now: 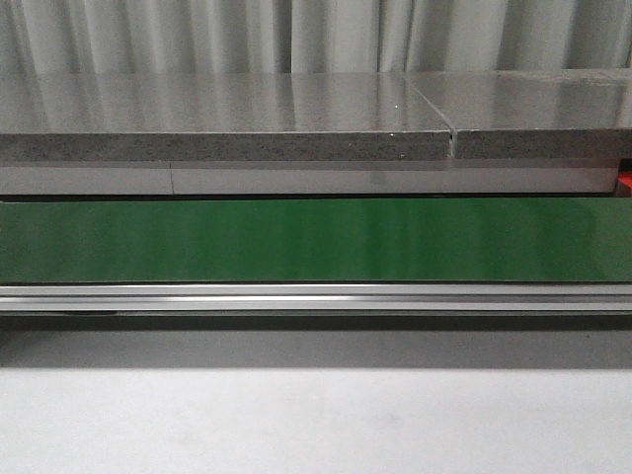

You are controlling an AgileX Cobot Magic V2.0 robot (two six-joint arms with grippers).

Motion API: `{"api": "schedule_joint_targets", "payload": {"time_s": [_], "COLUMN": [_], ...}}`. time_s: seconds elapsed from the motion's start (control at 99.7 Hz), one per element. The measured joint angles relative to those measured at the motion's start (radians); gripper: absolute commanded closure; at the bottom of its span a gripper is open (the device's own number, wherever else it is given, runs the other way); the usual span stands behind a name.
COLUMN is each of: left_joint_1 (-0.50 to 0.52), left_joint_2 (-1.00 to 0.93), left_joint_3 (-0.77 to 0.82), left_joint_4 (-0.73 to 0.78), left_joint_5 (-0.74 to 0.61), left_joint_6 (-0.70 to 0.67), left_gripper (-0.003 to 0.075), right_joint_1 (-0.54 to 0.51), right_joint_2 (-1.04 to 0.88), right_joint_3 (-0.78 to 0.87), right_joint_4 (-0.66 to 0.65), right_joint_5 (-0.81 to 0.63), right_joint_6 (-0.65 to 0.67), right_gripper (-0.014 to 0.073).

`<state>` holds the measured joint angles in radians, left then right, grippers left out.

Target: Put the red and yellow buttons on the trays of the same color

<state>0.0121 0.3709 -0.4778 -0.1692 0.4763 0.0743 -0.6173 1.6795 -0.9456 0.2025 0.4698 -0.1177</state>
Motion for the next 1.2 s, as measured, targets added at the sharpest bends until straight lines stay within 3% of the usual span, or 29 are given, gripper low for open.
{"api": "schedule_joint_targets", "payload": {"time_s": [0.401, 0.983, 1.093, 1.203], "left_joint_1": [0.0, 0.0, 0.0, 0.0], "left_joint_2": [0.0, 0.0, 0.0, 0.0], "left_joint_3": [0.0, 0.0, 0.0, 0.0], "left_joint_4": [0.0, 0.0, 0.0, 0.0], "left_joint_5": [0.0, 0.0, 0.0, 0.0], "left_joint_6": [0.0, 0.0, 0.0, 0.0], "left_gripper": [0.0739, 0.0739, 0.0739, 0.0739], "right_joint_1": [0.048, 0.462, 0.512, 0.534], "right_joint_2": [-0.181, -0.626, -0.708, -0.781], "right_joint_3": [0.0, 0.018, 0.059, 0.116], "right_joint_4": [0.028, 0.031, 0.031, 0.031], "right_joint_5": [-0.069, -0.006, 0.017, 0.041], "right_joint_6": [-0.013, -0.24, -0.256, -0.262], "right_gripper": [-0.0069, -0.0046, 0.0006, 0.0118]}}
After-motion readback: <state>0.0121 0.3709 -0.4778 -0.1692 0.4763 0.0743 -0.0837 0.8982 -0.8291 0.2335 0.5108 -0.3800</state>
